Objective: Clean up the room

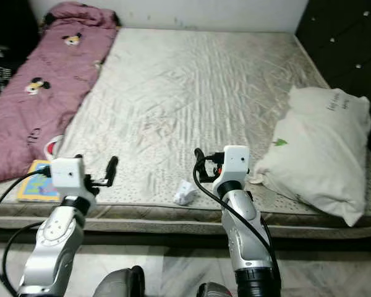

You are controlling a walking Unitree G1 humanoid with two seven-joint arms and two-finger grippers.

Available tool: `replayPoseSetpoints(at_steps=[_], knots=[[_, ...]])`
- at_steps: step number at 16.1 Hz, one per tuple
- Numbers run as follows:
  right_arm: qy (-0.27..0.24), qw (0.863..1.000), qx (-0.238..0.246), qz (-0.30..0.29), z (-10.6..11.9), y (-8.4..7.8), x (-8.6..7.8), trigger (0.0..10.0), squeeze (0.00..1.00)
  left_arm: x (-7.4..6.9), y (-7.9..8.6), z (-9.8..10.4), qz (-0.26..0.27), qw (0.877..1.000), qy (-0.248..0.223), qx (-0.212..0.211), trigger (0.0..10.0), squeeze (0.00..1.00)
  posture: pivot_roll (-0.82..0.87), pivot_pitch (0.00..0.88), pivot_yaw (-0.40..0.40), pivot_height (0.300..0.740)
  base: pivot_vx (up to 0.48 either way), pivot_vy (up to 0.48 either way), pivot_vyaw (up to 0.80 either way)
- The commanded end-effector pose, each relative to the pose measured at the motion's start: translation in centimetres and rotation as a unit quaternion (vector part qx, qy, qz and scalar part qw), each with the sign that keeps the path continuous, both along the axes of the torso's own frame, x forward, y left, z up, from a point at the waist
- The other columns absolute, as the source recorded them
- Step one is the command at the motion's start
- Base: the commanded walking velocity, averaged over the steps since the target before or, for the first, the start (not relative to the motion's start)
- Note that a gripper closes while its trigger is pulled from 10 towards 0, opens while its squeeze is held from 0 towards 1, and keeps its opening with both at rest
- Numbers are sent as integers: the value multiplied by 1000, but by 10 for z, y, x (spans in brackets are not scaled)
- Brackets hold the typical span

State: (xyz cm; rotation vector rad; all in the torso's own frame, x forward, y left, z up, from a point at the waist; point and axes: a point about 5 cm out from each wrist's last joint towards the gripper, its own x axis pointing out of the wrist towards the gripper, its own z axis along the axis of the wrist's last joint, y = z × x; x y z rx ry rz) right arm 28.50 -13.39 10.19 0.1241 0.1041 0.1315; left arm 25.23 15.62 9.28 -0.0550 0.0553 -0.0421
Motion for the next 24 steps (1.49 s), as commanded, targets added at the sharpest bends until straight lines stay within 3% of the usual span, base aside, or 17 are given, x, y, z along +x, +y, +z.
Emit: replayPoseSetpoints(at_steps=[1, 4, 5, 8, 12, 15, 16, 19, 21, 23, 24], knots=[[-4, 1000, 6, -3, 2, 0, -2, 10000, 0, -2, 6, 1, 13, 1000, 3, 3, 10000, 0, 70, 124, -2, 740, 0, 0, 0], [-4, 1000, 4, -7, 1, -3, -3, 10000, 0, -3, 10, 5, 14, 1000, -9, 16, 10000, 0, 70, 128, -6, 740, 0, 0, 0], [-6, 1000, 2, -11, 1, -5, -4, 10000, 0, -6, 15, 7, 21, 999, -18, 38, 10000, 0, 71, 132, -5, 740, 0, 0, 0], [-47, 997, -52, -8, 7, -11, -16, 10000, 0, -17, 35, 9, 80, 994, -23, 73, 10000, 0, 76, 135, -4, 740, 0, 0, 0], [-29, 997, -62, -39, -6, -23, -19, 10000, 0, -19, 40, 3, 98, 993, -15, 65, 10000, 0, 72, 135, -3, 740, 0, 0, 0], [-32, 996, -70, -37, -5, -22, -20, 10000, 0, -20, 40, 2, 99, 993, -6, 62, 10000, 0, 74, 137, -1, 740, 0, 0, 0], [-46, 992, -110, -45, 0, -22, -18, 10000, 0, -19, 38, 2, 89, 994, -7, 65, 10000, 0, 74, 137, -1, 740, 0, 0, 0], [-68, 985, -152, -43, 9, -26, -13, 10000, 0, -18, 37, 4, 78, 995, -12, 63, 10000, 0, 73, 136, -4, 740, 0, 0, 0], [-94, 973, -205, -42, 10, -26, -12, 10000, 0, -17, 32, 7, 50, 997, -30, 56, 10000, 0, 72, 133, -6, 740, 0, 0, 0], [-49, 989, -127, -66, 1, -29, -19, 10000, 0, -16, 25, 10, 34, 997, -39, 53, 10000, 0, 77, 130, -9, 740, 0, 0, 0], [-55, 987, -126, -80, 1, -30, -22, 10000, 0, -17, 25, 10, 36, 998, -38, 45, 10000, 0, 78, 130, -8, 740, 0, 0, 0]])
